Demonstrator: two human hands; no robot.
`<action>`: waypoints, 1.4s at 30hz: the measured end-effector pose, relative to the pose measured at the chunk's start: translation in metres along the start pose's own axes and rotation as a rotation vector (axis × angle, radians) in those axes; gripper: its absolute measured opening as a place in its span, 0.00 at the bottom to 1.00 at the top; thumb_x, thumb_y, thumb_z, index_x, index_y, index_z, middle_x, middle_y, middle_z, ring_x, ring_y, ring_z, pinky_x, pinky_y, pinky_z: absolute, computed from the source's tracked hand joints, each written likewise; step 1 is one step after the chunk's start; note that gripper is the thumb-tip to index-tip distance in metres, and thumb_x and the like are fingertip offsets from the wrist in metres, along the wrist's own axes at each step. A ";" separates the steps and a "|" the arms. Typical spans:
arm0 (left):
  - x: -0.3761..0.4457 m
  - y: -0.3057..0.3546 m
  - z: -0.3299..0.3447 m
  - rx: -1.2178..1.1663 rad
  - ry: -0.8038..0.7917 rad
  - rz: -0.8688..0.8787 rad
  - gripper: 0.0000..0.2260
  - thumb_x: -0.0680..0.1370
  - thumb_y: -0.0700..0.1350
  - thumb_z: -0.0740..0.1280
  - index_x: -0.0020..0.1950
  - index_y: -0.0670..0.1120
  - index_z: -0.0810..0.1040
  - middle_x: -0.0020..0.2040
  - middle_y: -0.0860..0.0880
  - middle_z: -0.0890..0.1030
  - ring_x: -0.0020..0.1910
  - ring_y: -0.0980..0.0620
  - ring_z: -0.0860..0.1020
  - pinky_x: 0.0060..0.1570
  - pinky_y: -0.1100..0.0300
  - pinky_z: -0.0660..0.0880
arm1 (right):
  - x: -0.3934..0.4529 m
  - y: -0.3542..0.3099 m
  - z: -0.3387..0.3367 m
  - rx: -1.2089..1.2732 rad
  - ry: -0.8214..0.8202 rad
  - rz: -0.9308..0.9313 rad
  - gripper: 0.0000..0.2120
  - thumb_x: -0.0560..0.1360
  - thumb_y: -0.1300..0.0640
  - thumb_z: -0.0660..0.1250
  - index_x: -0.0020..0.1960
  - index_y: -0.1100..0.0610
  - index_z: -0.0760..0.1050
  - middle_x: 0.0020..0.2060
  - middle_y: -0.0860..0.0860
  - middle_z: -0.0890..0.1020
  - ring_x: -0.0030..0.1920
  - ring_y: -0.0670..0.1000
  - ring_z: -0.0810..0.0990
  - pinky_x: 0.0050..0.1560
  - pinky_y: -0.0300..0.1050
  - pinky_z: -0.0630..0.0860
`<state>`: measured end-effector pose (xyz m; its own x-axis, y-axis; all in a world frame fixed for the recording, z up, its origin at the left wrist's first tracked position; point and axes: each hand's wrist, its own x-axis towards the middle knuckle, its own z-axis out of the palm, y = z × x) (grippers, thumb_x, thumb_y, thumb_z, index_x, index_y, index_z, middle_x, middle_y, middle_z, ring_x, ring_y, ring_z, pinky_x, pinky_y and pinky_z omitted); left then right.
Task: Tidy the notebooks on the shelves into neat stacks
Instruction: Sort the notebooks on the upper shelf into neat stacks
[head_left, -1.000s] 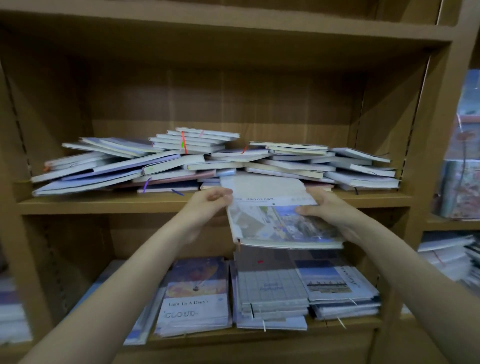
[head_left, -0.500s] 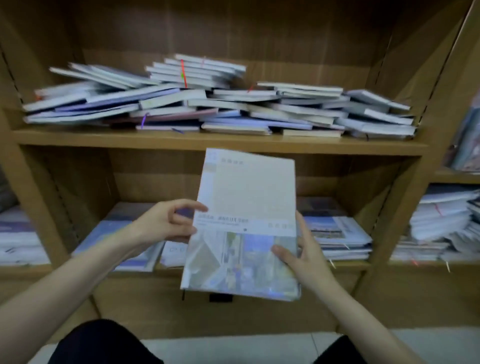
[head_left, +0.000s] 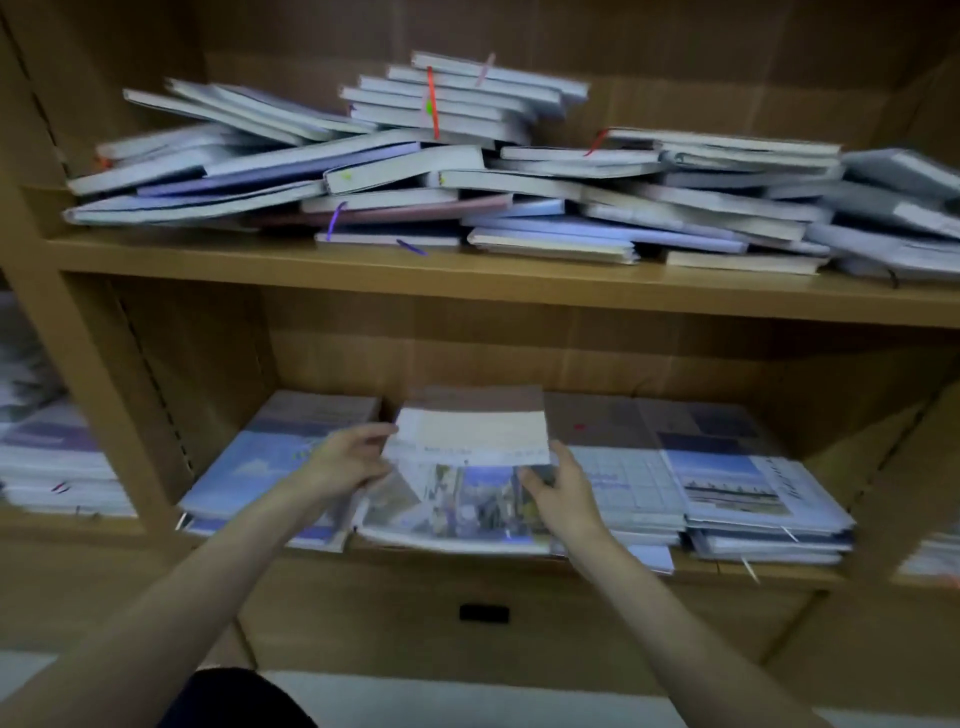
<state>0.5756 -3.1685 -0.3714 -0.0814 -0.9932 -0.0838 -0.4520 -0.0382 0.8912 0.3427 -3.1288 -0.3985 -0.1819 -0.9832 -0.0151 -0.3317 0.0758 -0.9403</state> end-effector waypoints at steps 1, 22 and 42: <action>0.014 -0.003 -0.001 0.066 0.011 0.011 0.18 0.77 0.31 0.63 0.66 0.40 0.72 0.53 0.43 0.79 0.52 0.47 0.79 0.46 0.63 0.74 | 0.014 -0.003 0.011 -0.049 -0.028 0.052 0.23 0.80 0.57 0.60 0.73 0.57 0.59 0.58 0.53 0.77 0.48 0.51 0.79 0.38 0.34 0.73; 0.015 0.143 0.016 0.565 0.512 1.412 0.14 0.73 0.32 0.59 0.56 0.37 0.78 0.56 0.42 0.79 0.57 0.47 0.74 0.60 0.58 0.69 | -0.008 -0.076 -0.114 -0.287 0.323 -0.690 0.19 0.76 0.59 0.65 0.66 0.54 0.68 0.49 0.46 0.77 0.49 0.42 0.77 0.49 0.29 0.73; 0.062 0.268 0.050 1.236 0.609 1.400 0.16 0.63 0.51 0.77 0.47 0.47 0.81 0.60 0.42 0.77 0.63 0.41 0.73 0.66 0.38 0.61 | 0.048 -0.142 -0.209 -0.773 0.543 -0.699 0.07 0.73 0.60 0.69 0.50 0.60 0.81 0.46 0.54 0.79 0.49 0.54 0.78 0.53 0.50 0.76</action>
<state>0.4047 -3.2349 -0.1606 -0.7300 -0.1615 0.6641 -0.6425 0.4933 -0.5864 0.1870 -3.1523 -0.1946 -0.0463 -0.6656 0.7449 -0.9555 -0.1879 -0.2273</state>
